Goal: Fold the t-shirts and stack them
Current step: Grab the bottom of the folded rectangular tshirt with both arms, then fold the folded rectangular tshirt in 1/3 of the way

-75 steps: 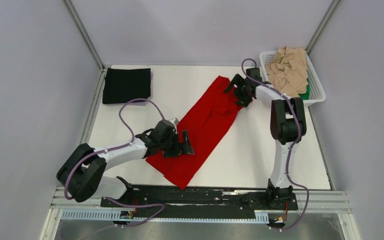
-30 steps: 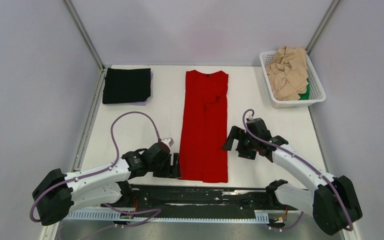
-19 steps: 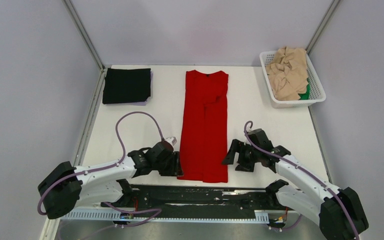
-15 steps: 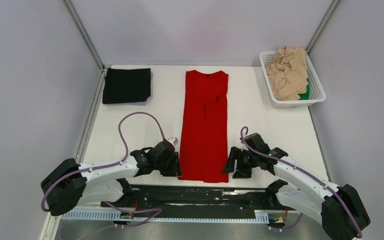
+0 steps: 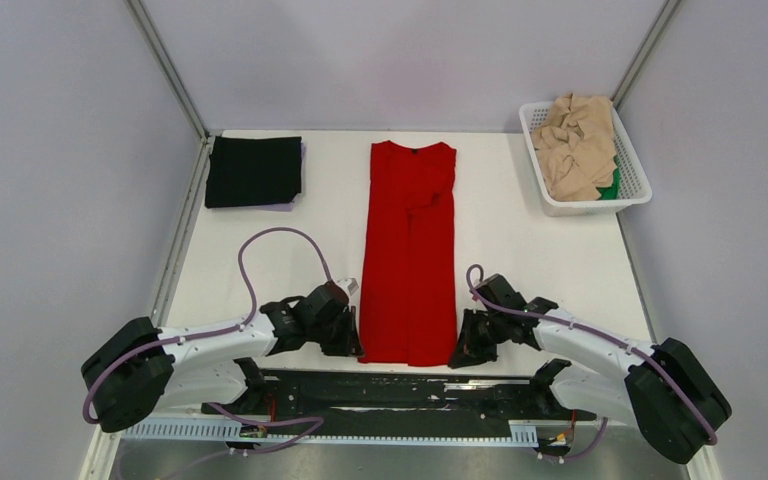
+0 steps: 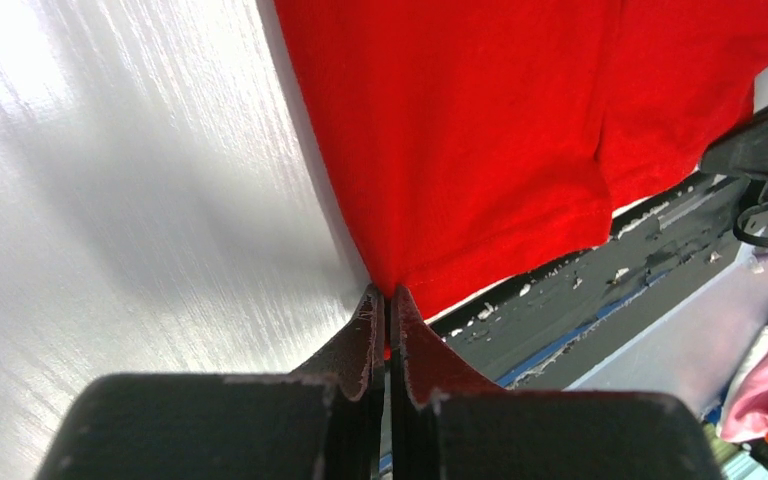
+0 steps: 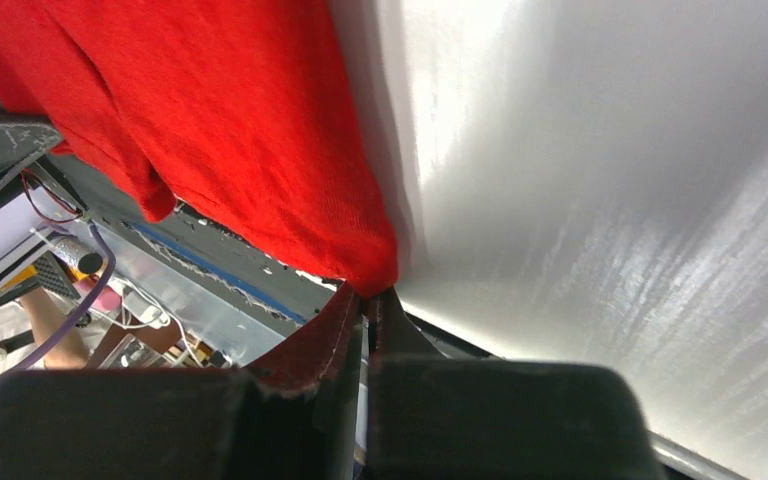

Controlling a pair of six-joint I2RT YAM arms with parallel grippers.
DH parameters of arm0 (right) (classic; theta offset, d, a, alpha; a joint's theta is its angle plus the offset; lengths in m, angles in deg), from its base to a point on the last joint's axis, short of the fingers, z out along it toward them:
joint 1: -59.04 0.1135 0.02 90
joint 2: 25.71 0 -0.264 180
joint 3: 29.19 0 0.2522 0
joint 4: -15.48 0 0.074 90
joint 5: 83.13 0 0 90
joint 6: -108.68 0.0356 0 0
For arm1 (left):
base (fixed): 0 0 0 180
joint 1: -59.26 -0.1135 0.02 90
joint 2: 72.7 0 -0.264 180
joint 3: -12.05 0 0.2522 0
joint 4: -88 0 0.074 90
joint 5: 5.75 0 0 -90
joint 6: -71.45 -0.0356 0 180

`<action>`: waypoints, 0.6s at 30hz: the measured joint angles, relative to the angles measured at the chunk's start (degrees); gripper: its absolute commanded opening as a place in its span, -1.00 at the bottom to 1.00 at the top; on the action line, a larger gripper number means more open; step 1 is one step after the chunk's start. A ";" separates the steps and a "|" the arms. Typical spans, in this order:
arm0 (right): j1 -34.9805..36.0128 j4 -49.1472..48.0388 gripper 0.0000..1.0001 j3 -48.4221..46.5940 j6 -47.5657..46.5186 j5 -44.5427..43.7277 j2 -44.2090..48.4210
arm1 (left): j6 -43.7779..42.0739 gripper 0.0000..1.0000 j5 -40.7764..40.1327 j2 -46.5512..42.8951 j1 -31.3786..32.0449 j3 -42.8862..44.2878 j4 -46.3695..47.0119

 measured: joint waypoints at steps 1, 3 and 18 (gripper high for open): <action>0.02 -0.31 -1.00 0.00 0.04 -0.13 0.20 | -0.02 -1.00 0.26 -0.24 0.00 -0.11 0.15; 0.02 -0.63 -1.00 -0.02 0.04 -0.61 1.44 | -0.20 -1.00 0.92 -1.16 0.00 -0.17 0.28; -1.57 -3.89 -1.00 -11.76 -0.20 -10.84 2.75 | -4.33 -1.00 -2.56 2.97 -6.21 12.39 3.58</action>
